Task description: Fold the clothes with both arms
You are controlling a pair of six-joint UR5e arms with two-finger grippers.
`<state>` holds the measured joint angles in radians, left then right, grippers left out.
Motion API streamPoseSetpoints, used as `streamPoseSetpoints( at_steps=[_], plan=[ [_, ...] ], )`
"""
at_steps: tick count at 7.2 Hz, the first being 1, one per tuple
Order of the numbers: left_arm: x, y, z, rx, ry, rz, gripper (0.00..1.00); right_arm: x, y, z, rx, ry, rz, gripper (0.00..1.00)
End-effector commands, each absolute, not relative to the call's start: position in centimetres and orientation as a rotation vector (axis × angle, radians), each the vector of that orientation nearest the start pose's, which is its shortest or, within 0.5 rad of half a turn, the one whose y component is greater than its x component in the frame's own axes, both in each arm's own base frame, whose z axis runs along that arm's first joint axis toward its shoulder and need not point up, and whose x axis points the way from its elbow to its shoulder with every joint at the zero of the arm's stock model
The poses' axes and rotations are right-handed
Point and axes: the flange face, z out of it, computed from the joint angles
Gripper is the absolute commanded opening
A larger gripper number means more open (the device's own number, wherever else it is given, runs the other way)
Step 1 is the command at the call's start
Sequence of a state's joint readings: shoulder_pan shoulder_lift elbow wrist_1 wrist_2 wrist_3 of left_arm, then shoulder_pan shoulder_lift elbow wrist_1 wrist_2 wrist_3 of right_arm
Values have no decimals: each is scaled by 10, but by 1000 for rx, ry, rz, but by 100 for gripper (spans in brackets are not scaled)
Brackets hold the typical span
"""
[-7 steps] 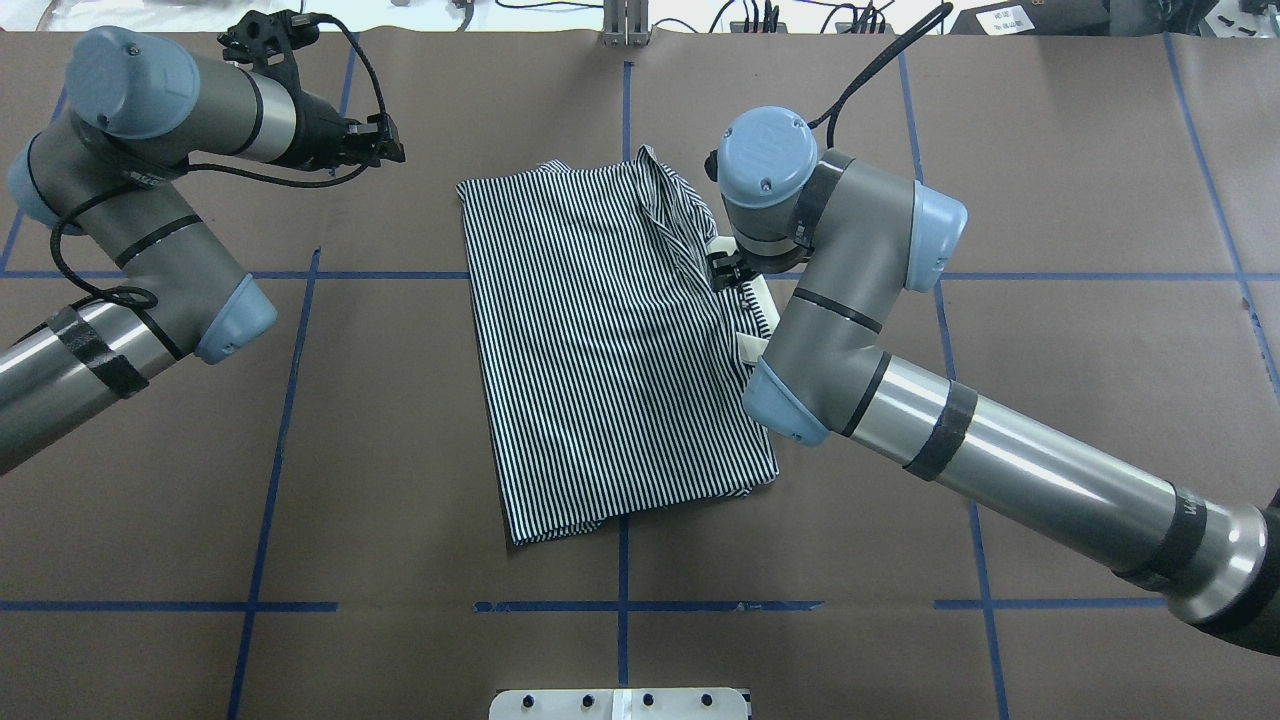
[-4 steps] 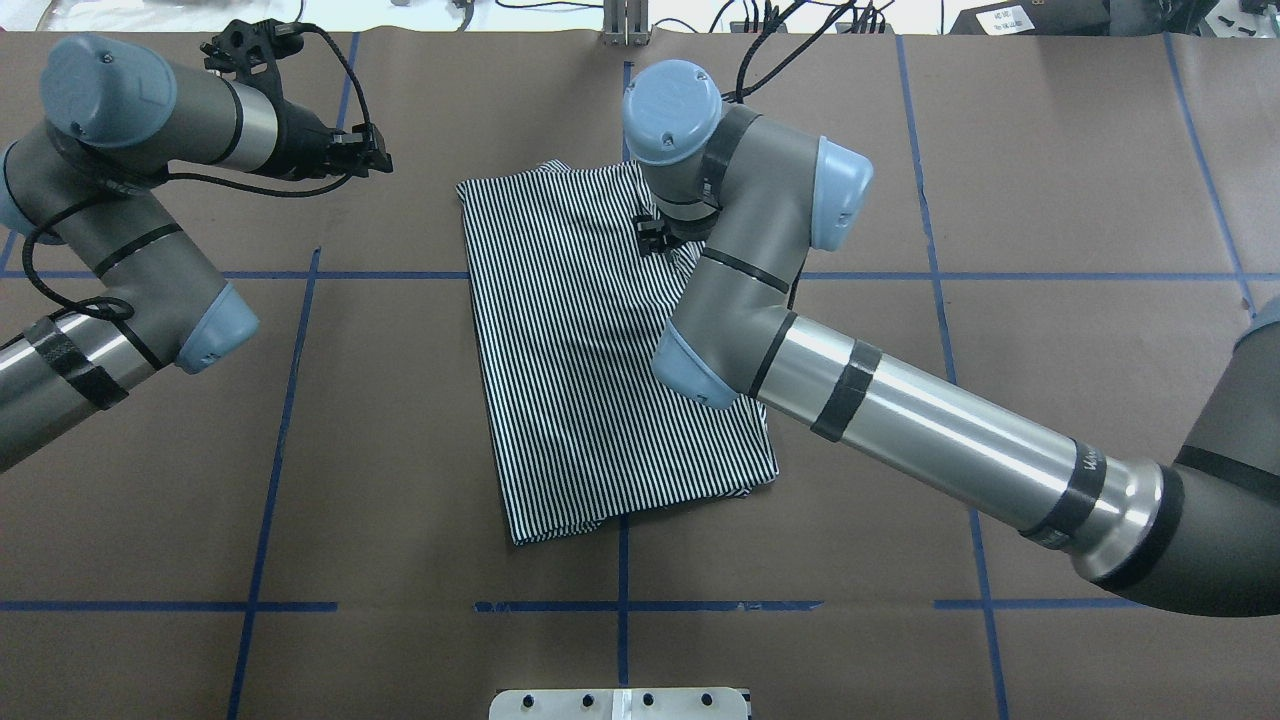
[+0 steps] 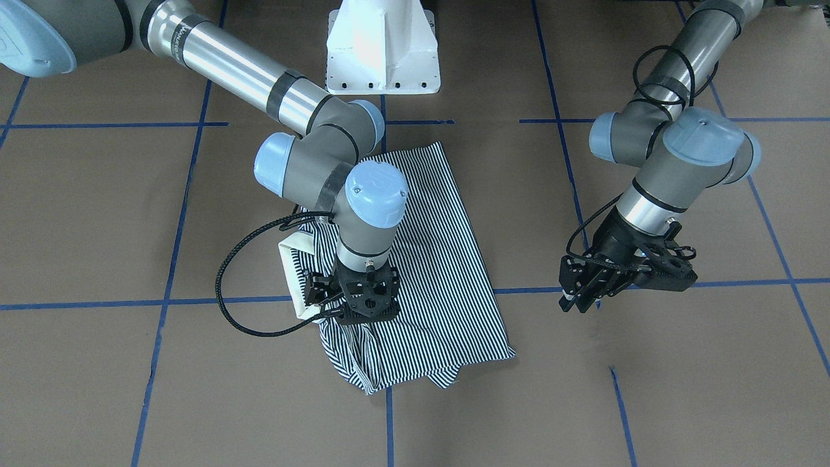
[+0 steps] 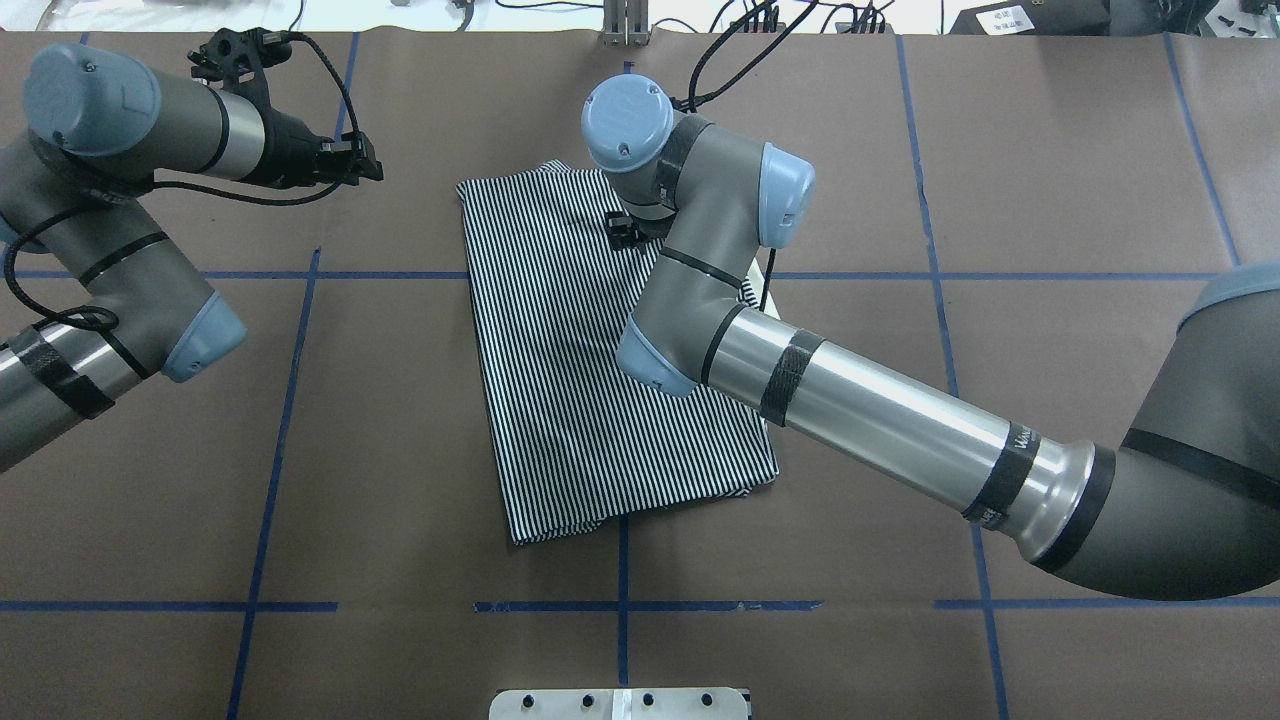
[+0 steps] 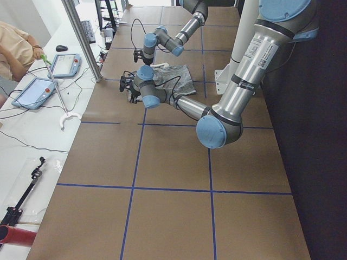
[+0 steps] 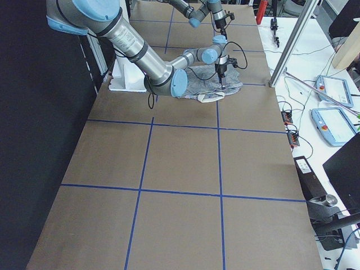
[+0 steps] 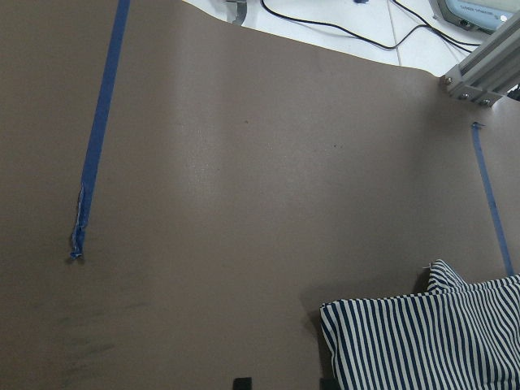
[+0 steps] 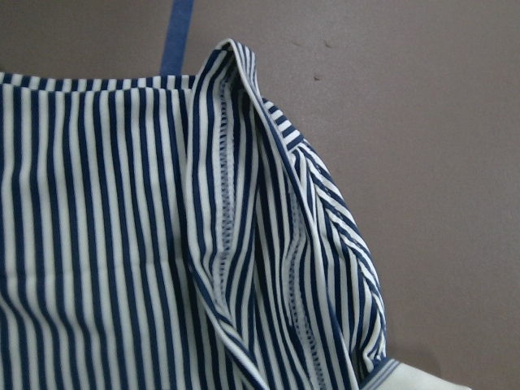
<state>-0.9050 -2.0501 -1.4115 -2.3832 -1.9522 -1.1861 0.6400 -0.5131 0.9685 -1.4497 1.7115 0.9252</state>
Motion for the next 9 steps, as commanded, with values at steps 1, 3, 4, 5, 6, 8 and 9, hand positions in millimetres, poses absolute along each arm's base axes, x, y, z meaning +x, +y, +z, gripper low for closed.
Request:
streamPoseSetpoints(
  at_steps=[1, 3, 4, 5, 6, 8, 9],
  plan=[
    [353, -605, 366, 399, 1097, -244, 40, -614, -622, 239, 254, -518, -41, 98],
    [352, -604, 368, 398, 1096, -244, 40, -577, -660, 273, 266, -459, -79, 99],
    [352, -604, 370, 398, 1092, -242, 40, -540, -688, 285, 287, -431, -126, 99],
    [353, -604, 371, 396, 1091, -241, 40, -515, -705, 292, 286, -427, -123, 99],
    [353, -604, 372, 396, 1089, -240, 40, -513, -708, 284, 288, -440, -119, 99],
    [351, -604, 370, 400, 1091, -242, 40, -508, -687, 239, 309, -551, -7, 99],
    [352, -603, 369, 387, 1100, -231, 40, -519, -644, 234, 300, -620, 27, 99]
  ],
)
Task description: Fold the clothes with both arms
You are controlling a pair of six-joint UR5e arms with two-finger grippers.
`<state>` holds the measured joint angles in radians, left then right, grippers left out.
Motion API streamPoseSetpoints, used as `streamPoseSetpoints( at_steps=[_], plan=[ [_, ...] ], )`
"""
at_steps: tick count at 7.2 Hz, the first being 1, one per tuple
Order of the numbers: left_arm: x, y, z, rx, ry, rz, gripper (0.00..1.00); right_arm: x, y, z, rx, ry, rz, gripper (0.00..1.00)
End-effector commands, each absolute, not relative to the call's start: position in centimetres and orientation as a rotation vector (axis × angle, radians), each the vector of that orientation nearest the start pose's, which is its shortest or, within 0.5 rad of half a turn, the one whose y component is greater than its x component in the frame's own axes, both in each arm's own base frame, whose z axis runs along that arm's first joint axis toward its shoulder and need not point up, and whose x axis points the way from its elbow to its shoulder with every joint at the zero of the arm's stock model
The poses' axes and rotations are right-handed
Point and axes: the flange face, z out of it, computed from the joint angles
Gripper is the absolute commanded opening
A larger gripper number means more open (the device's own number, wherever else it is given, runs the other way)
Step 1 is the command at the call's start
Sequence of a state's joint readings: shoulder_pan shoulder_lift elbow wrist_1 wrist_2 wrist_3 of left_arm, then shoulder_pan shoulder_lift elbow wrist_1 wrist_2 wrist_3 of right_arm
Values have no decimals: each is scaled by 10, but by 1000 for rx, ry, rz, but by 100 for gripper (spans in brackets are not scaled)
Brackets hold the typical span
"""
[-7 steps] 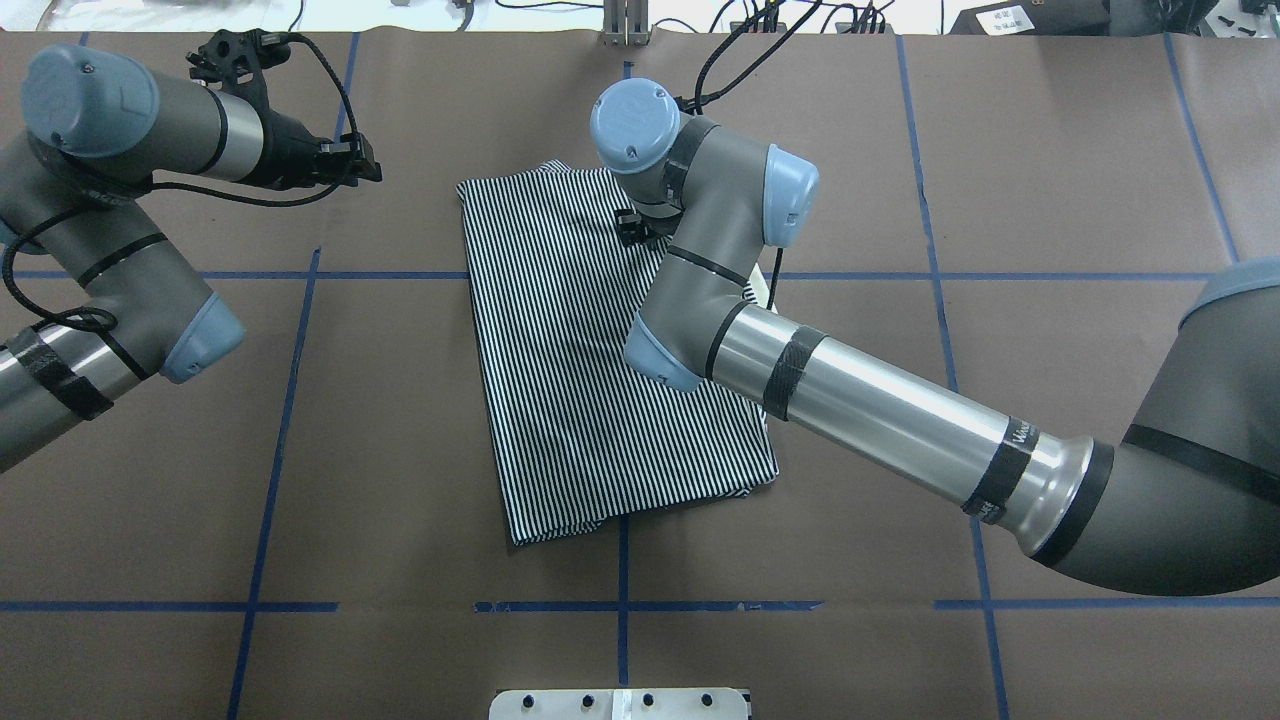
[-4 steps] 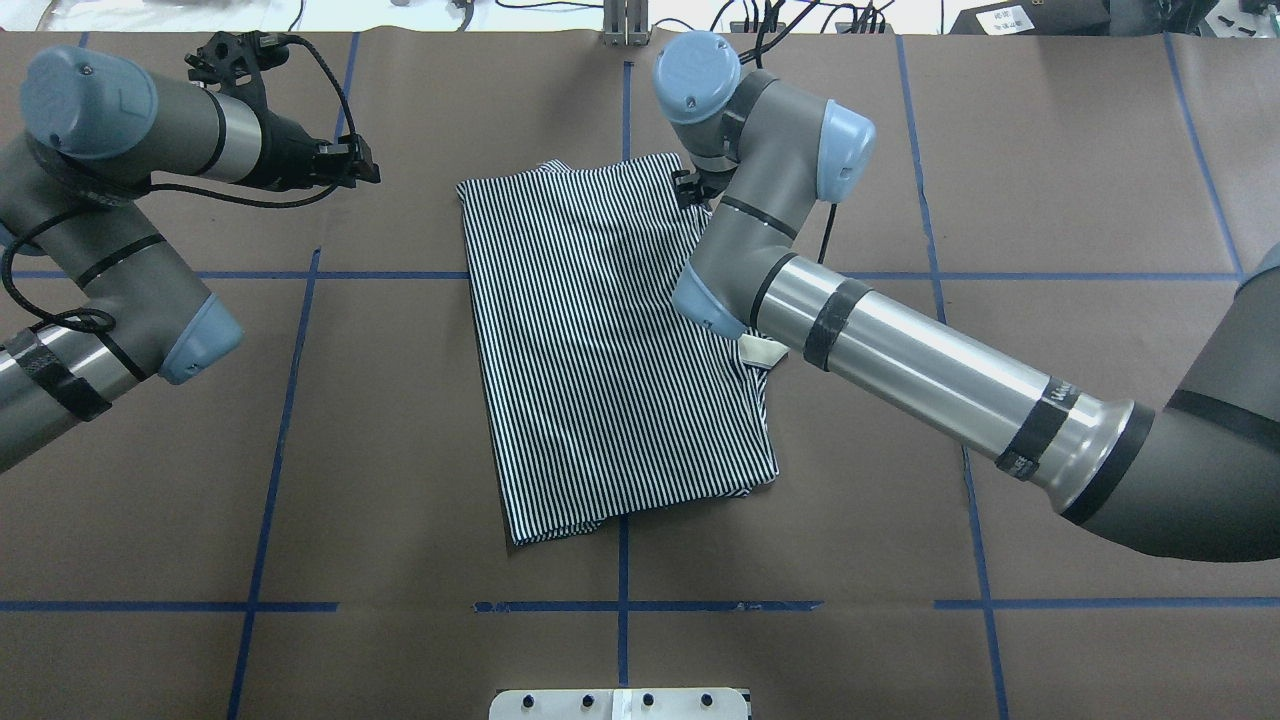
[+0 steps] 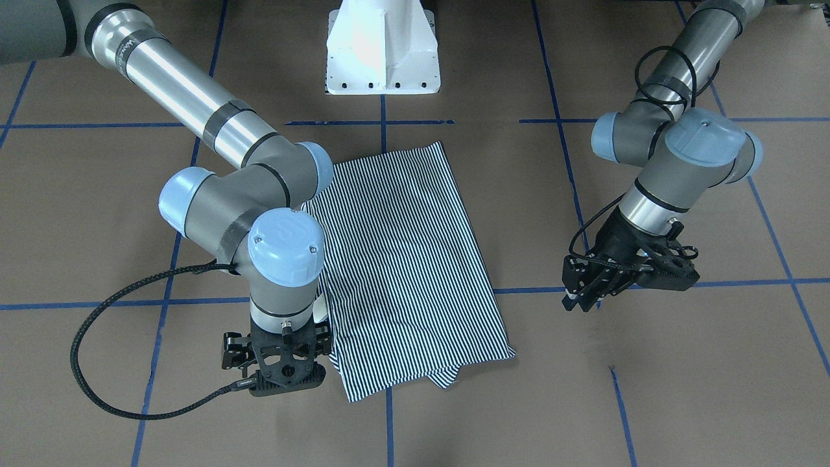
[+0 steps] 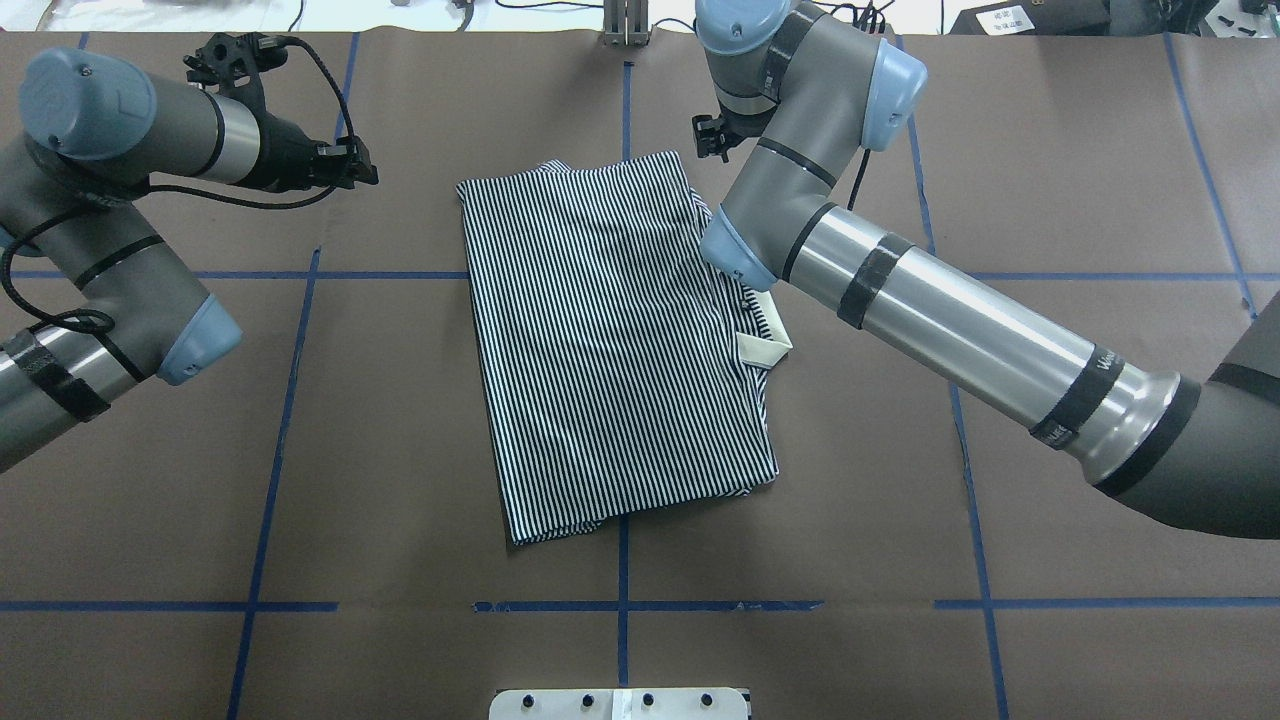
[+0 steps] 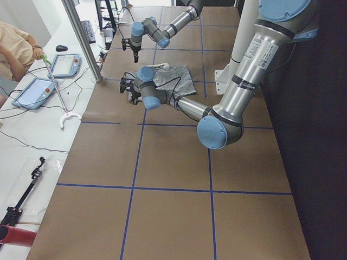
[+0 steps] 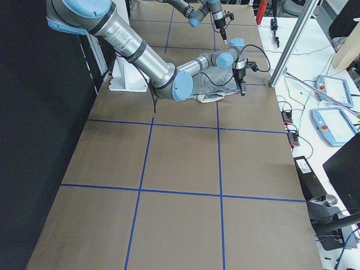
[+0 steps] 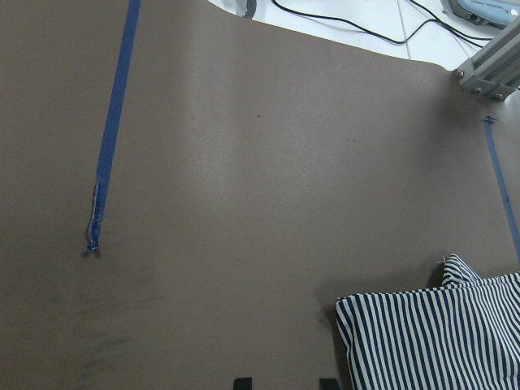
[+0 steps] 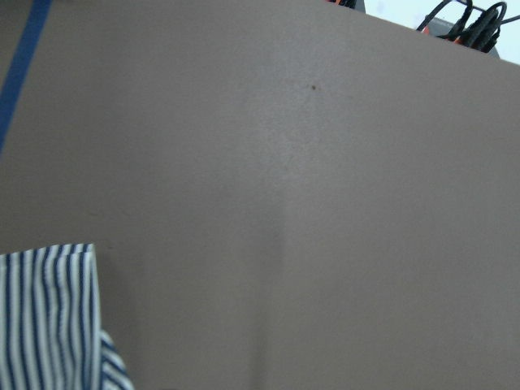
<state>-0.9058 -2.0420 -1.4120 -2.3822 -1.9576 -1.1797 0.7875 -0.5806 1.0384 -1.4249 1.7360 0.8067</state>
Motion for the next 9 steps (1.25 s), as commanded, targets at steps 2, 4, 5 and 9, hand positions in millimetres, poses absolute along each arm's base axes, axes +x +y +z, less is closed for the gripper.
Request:
streamPoseSetpoints(
  at_steps=[2, 4, 5, 9],
  plan=[
    [352, -603, 369, 382, 1103, -229, 40, -516, -554, 242, 223, -754, 245, 95],
    [352, -603, 369, 381, 1103, -231, 40, -523, -463, 231, 117, -838, 440, 90],
    [352, -603, 369, 381, 1103, -232, 40, -526, -414, 240, 94, -852, 484, 88],
    [353, -603, 368, 379, 1105, -238, 40, -539, -356, 266, 26, -842, 600, 86]
  ],
)
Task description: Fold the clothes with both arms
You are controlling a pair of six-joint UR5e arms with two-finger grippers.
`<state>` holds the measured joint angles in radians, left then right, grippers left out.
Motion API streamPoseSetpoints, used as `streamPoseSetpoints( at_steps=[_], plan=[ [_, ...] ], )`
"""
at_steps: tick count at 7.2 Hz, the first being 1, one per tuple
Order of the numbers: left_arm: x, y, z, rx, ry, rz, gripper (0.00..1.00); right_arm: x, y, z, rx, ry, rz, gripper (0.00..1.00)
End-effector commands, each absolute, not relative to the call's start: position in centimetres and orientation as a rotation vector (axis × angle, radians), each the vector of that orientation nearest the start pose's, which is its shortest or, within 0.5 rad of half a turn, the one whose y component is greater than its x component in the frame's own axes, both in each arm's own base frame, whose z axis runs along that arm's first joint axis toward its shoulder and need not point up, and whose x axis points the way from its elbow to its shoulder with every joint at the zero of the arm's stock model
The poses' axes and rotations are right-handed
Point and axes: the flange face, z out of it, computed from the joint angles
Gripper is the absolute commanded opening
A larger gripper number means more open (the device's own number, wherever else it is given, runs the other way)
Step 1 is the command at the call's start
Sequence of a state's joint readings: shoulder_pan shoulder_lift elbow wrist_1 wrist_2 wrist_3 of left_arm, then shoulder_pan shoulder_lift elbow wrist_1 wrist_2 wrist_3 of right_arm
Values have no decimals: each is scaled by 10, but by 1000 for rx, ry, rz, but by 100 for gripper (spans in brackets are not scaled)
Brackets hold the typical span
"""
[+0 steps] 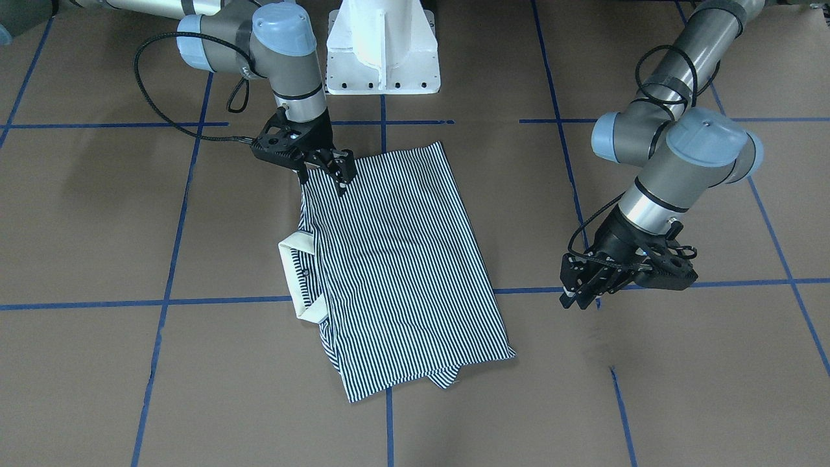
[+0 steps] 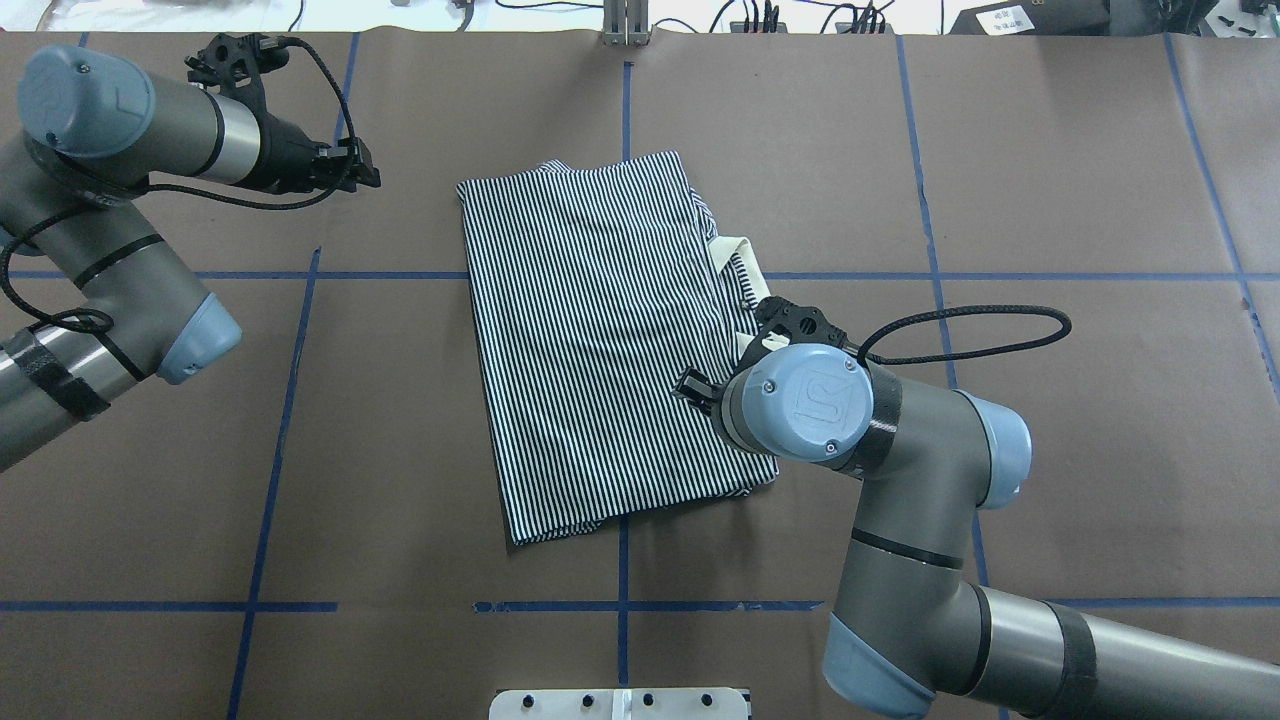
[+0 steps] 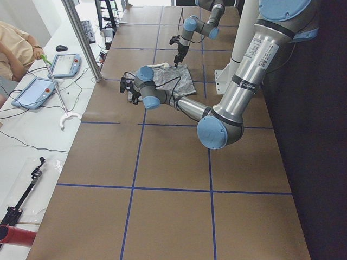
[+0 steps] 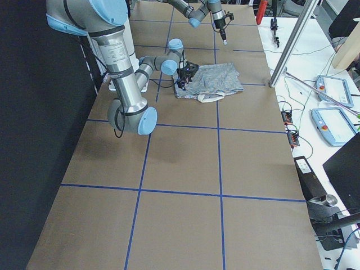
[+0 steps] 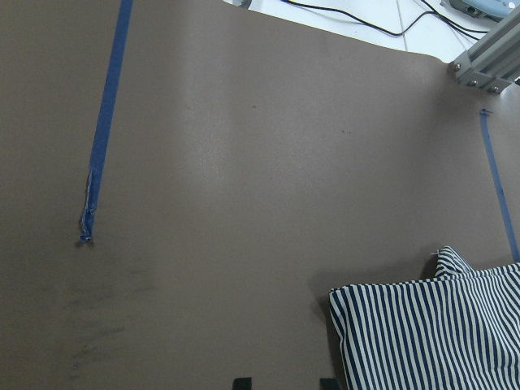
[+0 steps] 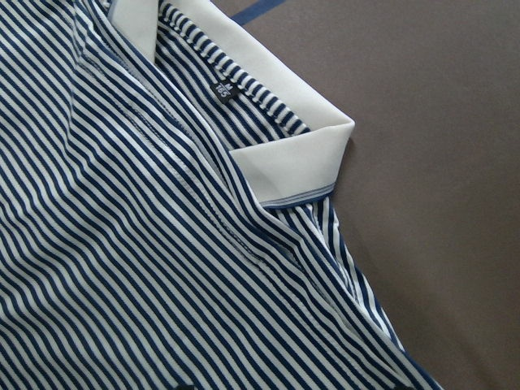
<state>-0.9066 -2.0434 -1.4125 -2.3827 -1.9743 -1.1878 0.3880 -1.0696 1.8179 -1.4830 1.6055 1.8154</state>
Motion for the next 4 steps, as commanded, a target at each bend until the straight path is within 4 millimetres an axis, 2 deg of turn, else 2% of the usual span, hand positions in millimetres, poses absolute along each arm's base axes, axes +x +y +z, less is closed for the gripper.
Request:
streamPoseSetpoints(
  at_steps=[1, 4],
  plan=[
    [353, -603, 368, 380, 1106, -237, 40, -540, -356, 269, 25, -836, 603, 86],
    [352, -603, 369, 379, 1105, -238, 40, -551, -358, 290, 11, -791, 598, 86]
  ],
)
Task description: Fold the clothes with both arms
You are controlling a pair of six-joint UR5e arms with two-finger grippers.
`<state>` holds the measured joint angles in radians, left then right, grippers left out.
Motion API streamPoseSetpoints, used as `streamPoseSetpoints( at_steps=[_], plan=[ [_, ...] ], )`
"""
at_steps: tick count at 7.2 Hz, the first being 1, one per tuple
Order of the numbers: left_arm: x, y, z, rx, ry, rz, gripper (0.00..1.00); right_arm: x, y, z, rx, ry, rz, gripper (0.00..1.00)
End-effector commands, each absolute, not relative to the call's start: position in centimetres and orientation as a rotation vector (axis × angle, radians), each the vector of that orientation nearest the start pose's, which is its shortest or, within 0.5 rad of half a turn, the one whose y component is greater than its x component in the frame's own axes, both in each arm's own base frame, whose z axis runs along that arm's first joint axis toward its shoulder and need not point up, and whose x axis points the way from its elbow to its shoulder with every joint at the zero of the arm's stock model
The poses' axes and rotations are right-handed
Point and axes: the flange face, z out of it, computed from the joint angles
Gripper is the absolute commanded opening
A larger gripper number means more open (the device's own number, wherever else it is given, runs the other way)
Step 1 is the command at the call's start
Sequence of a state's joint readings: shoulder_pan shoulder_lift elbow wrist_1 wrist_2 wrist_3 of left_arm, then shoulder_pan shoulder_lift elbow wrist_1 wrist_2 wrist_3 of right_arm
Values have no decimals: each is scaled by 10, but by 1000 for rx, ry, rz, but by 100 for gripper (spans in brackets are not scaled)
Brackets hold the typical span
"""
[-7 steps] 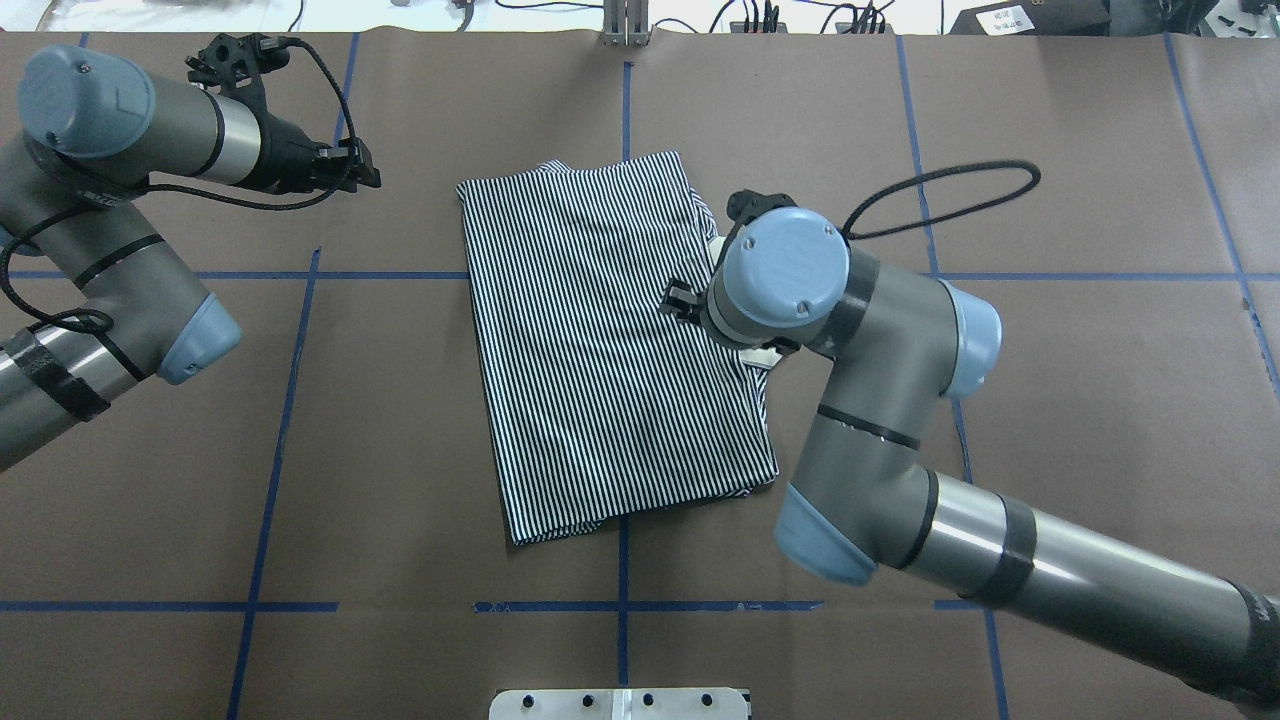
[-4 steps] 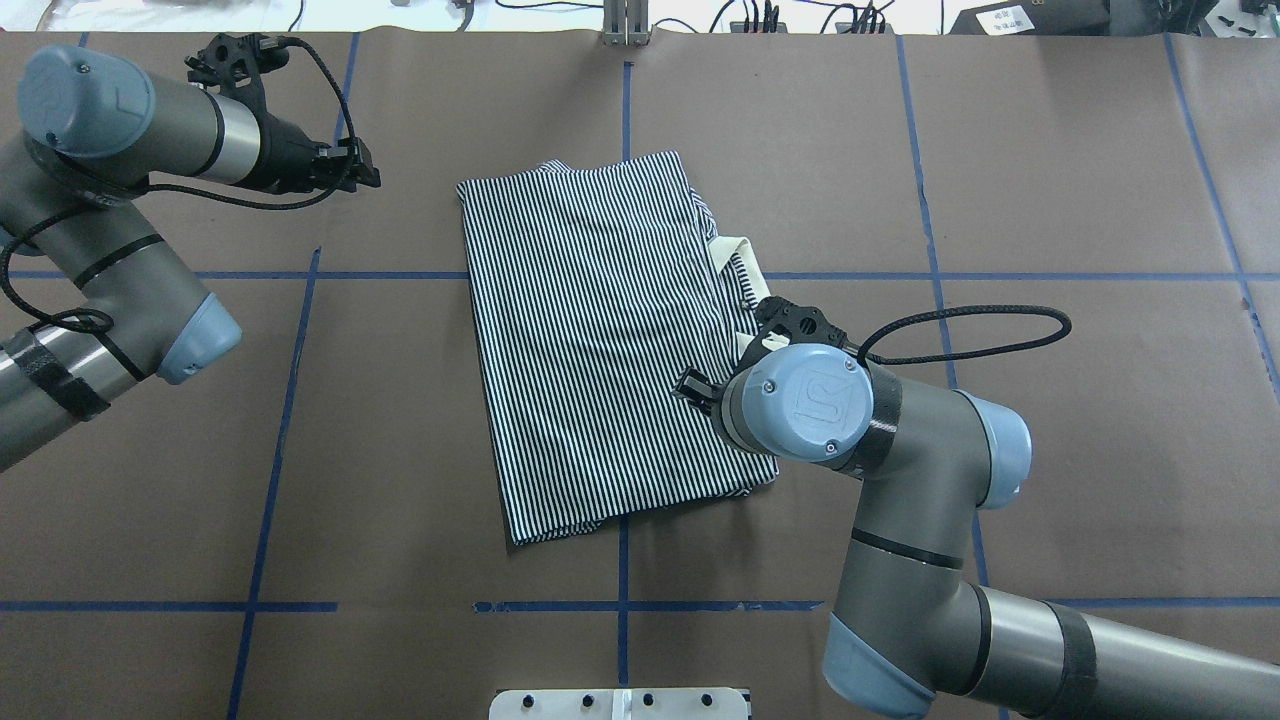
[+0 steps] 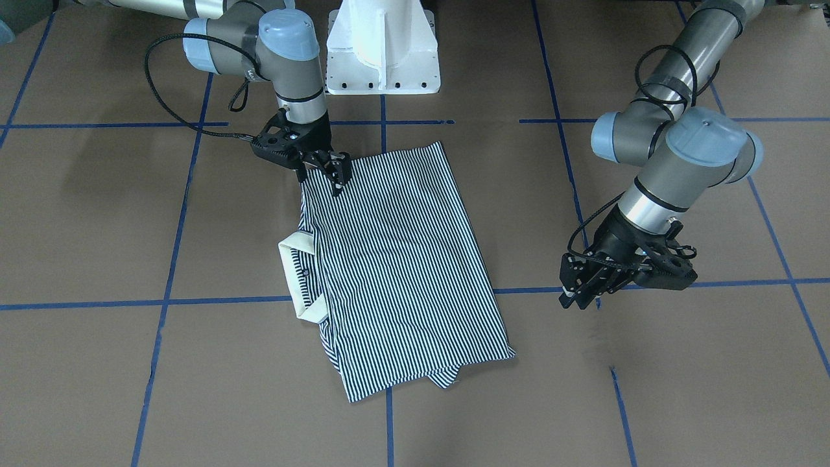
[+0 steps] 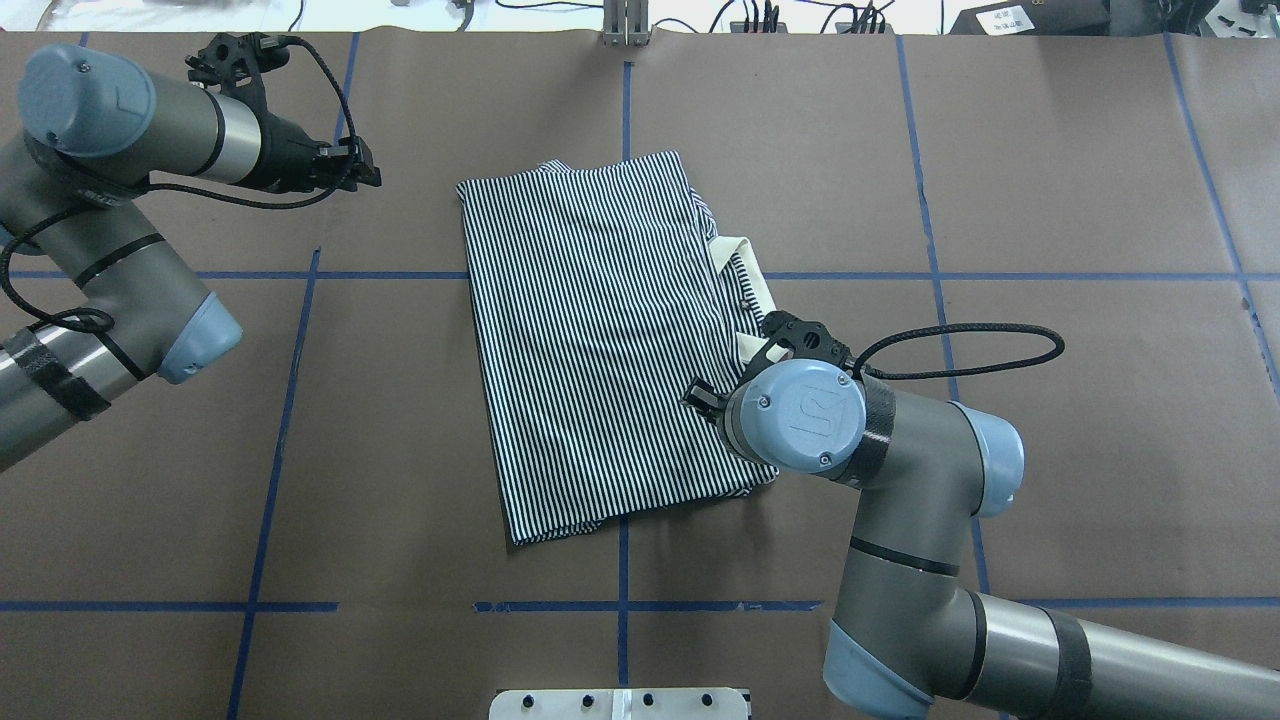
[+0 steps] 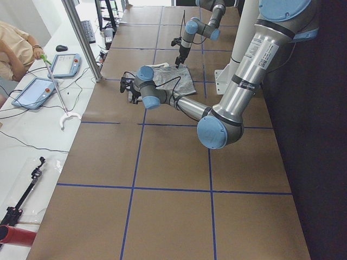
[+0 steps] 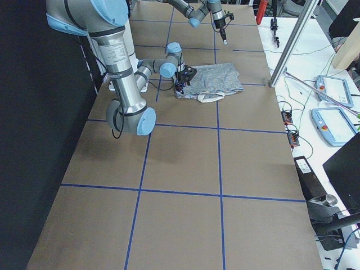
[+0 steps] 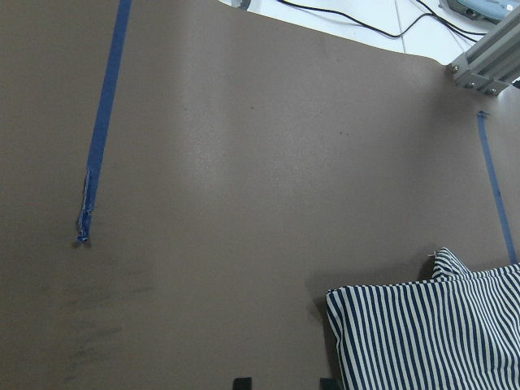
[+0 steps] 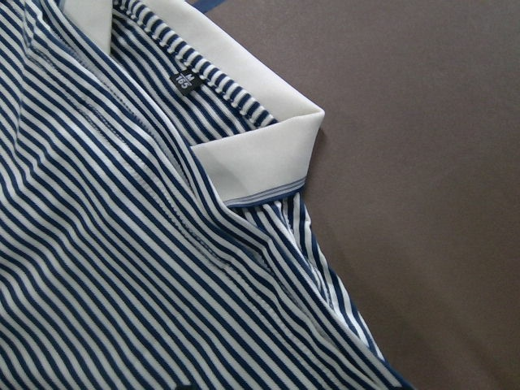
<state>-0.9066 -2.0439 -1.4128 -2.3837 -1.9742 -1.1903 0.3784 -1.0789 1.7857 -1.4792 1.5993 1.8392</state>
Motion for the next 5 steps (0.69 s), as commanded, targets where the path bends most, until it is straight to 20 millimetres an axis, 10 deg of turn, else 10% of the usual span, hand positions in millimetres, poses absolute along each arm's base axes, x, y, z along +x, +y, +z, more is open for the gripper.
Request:
streamPoseSetpoints(
  at_steps=[1, 5],
  plan=[
    [353, -603, 368, 380, 1106, -237, 40, -551, -357, 293, -4, -785, 593, 85],
    [349, -603, 361, 387, 1111, -240, 40, -552, -351, 301, -24, -771, 583, 77]
  ],
)
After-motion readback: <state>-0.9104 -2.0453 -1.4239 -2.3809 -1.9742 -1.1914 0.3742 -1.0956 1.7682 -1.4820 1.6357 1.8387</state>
